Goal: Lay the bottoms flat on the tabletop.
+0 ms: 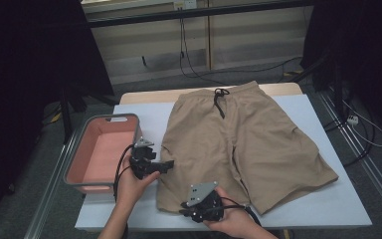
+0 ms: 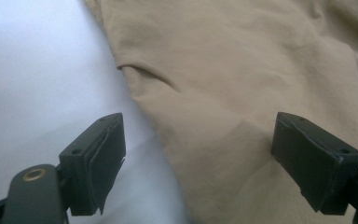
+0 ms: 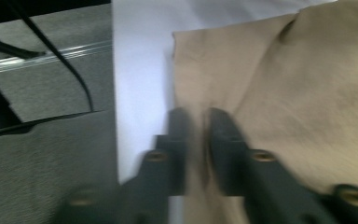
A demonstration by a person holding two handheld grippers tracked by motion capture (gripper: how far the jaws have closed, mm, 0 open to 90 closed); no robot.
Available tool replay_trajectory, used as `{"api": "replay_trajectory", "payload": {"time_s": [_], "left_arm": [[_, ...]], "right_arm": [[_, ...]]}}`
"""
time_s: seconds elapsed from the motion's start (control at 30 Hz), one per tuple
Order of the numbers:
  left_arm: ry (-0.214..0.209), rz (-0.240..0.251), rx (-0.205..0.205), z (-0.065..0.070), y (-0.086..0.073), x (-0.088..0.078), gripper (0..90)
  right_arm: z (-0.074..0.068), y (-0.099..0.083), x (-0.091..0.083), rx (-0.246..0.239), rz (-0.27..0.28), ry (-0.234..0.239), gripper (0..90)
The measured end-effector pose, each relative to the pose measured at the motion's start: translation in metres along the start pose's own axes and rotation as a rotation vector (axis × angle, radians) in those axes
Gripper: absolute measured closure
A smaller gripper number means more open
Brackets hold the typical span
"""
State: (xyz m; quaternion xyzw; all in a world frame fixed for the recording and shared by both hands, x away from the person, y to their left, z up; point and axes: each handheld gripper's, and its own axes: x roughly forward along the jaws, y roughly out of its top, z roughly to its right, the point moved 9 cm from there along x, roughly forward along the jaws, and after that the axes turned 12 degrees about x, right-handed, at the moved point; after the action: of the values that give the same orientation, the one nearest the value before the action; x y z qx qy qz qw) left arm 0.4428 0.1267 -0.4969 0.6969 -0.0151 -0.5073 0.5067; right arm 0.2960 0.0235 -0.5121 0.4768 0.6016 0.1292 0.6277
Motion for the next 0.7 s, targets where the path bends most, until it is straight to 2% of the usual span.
{"api": "replay_trajectory", "payload": {"time_s": [0.03, 0.13, 0.2, 0.33, 0.53, 0.7], "left_arm": [[0.005, 0.003, 0.001, 0.000, 0.000, 0.001, 17.3], [0.006, -0.017, 0.010, 0.000, -0.002, 0.001, 16.7], [0.000, -0.009, 0.004, 0.001, -0.003, 0.004, 16.5], [-0.007, -0.014, 0.007, 0.002, -0.005, 0.006, 16.0], [-0.011, -0.020, -0.001, 0.004, -0.007, 0.007, 15.9], [-0.007, -0.014, -0.004, 0.006, -0.010, 0.006, 15.9]], "right_arm": [[0.001, 0.001, -0.001, 0.001, 0.006, -0.009, 62.4], [0.009, 0.007, -0.010, 0.021, 0.034, -0.038, 50.5], [0.017, 0.009, -0.016, 0.052, 0.051, -0.067, 39.5], [0.035, 0.011, -0.029, 0.112, 0.078, -0.116, 27.0], [0.060, 0.010, -0.046, 0.175, 0.107, -0.181, 18.6], [0.075, 0.014, -0.061, 0.211, 0.141, -0.218, 17.6]]}}
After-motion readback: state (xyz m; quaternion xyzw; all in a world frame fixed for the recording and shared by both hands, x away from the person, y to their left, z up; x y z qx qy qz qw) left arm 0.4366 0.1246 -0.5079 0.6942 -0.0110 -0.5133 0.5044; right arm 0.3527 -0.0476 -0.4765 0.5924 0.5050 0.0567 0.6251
